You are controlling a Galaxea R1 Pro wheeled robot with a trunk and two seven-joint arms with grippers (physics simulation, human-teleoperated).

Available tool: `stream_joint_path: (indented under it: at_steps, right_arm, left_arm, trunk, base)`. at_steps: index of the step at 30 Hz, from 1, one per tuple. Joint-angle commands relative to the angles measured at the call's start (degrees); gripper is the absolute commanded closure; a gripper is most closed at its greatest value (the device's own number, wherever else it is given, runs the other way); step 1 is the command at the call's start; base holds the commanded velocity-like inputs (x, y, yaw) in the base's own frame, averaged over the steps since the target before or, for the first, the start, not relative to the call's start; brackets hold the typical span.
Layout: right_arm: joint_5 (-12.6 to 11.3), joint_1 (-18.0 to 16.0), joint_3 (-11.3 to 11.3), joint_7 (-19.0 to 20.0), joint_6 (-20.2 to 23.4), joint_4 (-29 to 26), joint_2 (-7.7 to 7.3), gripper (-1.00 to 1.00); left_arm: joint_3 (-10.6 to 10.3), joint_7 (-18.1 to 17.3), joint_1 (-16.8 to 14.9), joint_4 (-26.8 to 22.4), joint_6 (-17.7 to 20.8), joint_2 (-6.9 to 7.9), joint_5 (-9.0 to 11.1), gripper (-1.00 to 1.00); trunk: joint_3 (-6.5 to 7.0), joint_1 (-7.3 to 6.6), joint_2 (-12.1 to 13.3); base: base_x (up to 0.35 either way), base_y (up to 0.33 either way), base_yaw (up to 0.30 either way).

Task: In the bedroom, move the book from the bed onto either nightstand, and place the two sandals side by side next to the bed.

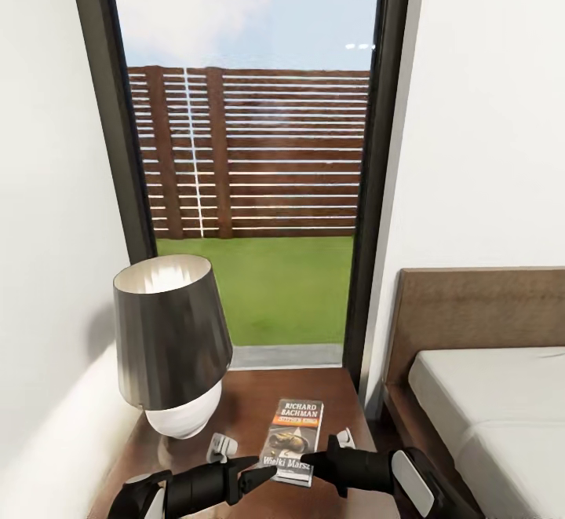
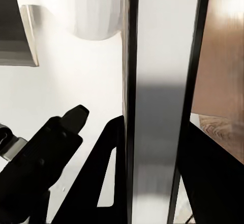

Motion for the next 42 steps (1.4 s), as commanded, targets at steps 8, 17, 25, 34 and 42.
stream_joint_path:
  at_steps: [8, 17, 25, 34, 42]
  right_arm:
    - [-0.37, -0.04, 0.18, -4.07, 0.10, -0.18, -0.05, 1.00]
    - [-0.44, -0.04, 0.18, -4.20, 0.10, -0.18, -0.05, 1.00]
    - [-0.47, -0.04, 0.18, -4.19, 0.10, -0.18, -0.05, 1.00]
    - [-0.47, -0.04, 0.18, -4.15, 0.10, -0.16, -0.05, 1.00]
    - [-0.47, -0.04, 0.18, -4.12, 0.10, -0.13, -0.05, 1.00]
  left_arm:
    - [-0.03, 0.00, -0.03, 0.00, 0.51, 0.01, 0.39, -1.00]
    - [-0.03, 0.00, -0.03, 0.00, 0.52, 0.01, 0.39, -1.00]
    - [-0.03, 0.00, -0.03, 0.00, 0.52, 0.01, 0.39, -1.00]
    - [-0.03, 0.00, -0.03, 0.00, 0.52, 0.01, 0.39, -1.00]
    - [-0.03, 0.00, -0.03, 0.00, 0.52, 0.01, 0.39, -1.00]
  trunk:
    - [-0.06, -0.01, -0.03]
    - [-0.42, 0.43, -0.83]
    - [-1.86, 2.19, -4.04]
    - [-3.47, 4.16, -7.65]
    - [-4.01, 4.82, -8.85]
  base:
    - [0.000, 0.000, 0.000]
    - [0.000, 0.000, 0.000]
    - [0.000, 0.000, 0.000]
    - [0.000, 0.000, 0.000]
    - [0.000, 0.000, 0.000]
